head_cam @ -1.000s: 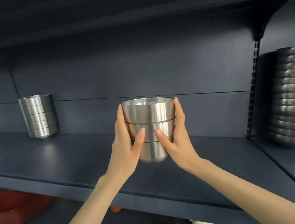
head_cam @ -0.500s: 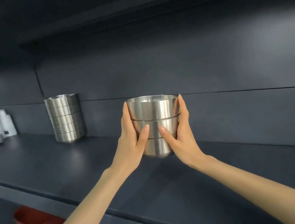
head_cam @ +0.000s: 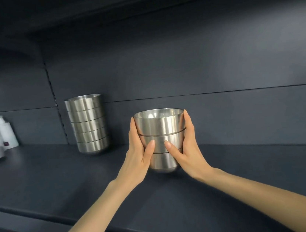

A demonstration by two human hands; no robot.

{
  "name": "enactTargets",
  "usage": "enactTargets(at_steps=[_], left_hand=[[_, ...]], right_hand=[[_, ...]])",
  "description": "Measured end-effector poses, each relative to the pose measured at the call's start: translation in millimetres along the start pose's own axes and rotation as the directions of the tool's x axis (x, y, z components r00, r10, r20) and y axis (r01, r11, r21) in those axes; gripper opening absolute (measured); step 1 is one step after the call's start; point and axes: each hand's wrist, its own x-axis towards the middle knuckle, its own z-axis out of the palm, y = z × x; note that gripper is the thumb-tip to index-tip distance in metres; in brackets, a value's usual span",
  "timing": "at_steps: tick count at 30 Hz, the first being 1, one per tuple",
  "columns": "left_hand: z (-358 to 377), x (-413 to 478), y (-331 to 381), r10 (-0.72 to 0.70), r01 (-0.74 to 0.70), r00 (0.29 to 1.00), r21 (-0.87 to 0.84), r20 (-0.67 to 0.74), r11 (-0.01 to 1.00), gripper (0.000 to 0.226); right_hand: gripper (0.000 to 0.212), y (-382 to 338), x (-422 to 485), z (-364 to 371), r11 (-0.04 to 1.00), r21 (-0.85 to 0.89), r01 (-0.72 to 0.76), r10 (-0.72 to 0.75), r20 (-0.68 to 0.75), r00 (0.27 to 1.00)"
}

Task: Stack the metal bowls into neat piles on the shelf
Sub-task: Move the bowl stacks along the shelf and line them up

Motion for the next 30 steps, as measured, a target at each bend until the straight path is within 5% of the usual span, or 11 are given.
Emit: enactTargets(at_steps=[18,22,24,27,30], left_hand=[[-112.8,21.4,-131.7,0.09,-0.078,0.98,-0.072,0.18,0.994,0.071],[-114.3,29.1,-144.6,0.045,-0.067,0.978,0.1,0.205,0.993,0.076],[-116.4,30.9,-146.3,0.049,-0.095,0.986,0.29,0.161,0.952,0.084],[-129.5,34.1,-147.1,0.294,-0.256,0.956,0.488,-0.003,0.835,0.077],[-148.6,43.1,-155.6,0.304,-0.187,0.926,0.43,-0.222,0.883,0.076]], right_hand=[[0.092,23.4,42.4,147.2,0.983,-0.177,-0.056,0.046,-0.061,0.997],[0.095,33.1,51.6,146.6,0.97,-0.224,-0.098,0.091,-0.044,0.995],[0.096,37.4,55.6,146.2,0.963,-0.243,-0.114,0.109,-0.032,0.993],[0.095,43.1,58.9,145.4,0.961,-0.235,-0.144,0.145,-0.012,0.989],[0.094,46.5,61.6,141.9,0.963,-0.217,-0.161,0.159,-0.024,0.987]])
